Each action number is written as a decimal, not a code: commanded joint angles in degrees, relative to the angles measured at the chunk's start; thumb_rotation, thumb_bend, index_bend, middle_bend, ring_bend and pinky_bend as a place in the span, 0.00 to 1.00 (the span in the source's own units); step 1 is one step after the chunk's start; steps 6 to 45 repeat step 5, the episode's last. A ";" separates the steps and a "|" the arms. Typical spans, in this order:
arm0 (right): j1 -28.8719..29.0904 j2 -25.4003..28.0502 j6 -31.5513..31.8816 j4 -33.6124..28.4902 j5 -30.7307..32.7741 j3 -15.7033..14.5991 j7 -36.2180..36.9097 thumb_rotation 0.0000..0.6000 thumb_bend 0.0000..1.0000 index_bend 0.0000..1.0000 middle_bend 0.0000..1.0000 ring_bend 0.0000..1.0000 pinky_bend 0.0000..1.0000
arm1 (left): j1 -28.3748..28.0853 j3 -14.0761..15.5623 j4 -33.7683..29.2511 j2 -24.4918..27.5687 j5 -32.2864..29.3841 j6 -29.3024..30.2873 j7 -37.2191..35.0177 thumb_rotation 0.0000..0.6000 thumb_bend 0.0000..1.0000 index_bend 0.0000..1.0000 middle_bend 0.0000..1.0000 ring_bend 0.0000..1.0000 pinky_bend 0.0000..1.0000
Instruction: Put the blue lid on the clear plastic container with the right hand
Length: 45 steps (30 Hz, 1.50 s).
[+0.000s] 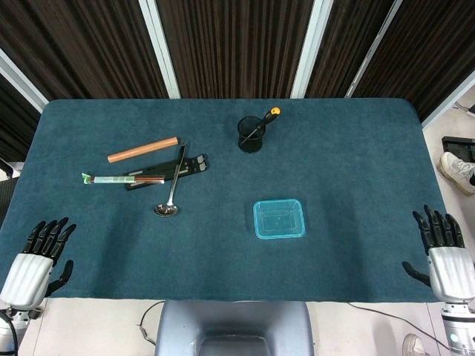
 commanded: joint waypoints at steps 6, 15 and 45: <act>-2.20 0.27 -3.55 0.40 -1.49 2.50 1.34 1.00 0.21 0.09 0.00 0.00 0.00 | 0.29 0.20 -0.05 0.12 0.20 0.12 0.08 1.00 0.50 0.00 0.00 0.00 0.03; -2.20 0.27 -3.55 0.40 -1.49 2.50 1.34 1.00 0.21 0.09 0.00 0.00 0.00 | 0.29 0.20 -0.05 0.12 0.20 0.12 0.08 1.00 0.50 0.00 0.00 0.00 0.03; -2.20 0.27 -3.55 0.40 -1.49 2.50 1.34 1.00 0.21 0.09 0.00 0.00 0.00 | 0.29 0.20 -0.05 0.12 0.20 0.12 0.08 1.00 0.50 0.00 0.00 0.00 0.03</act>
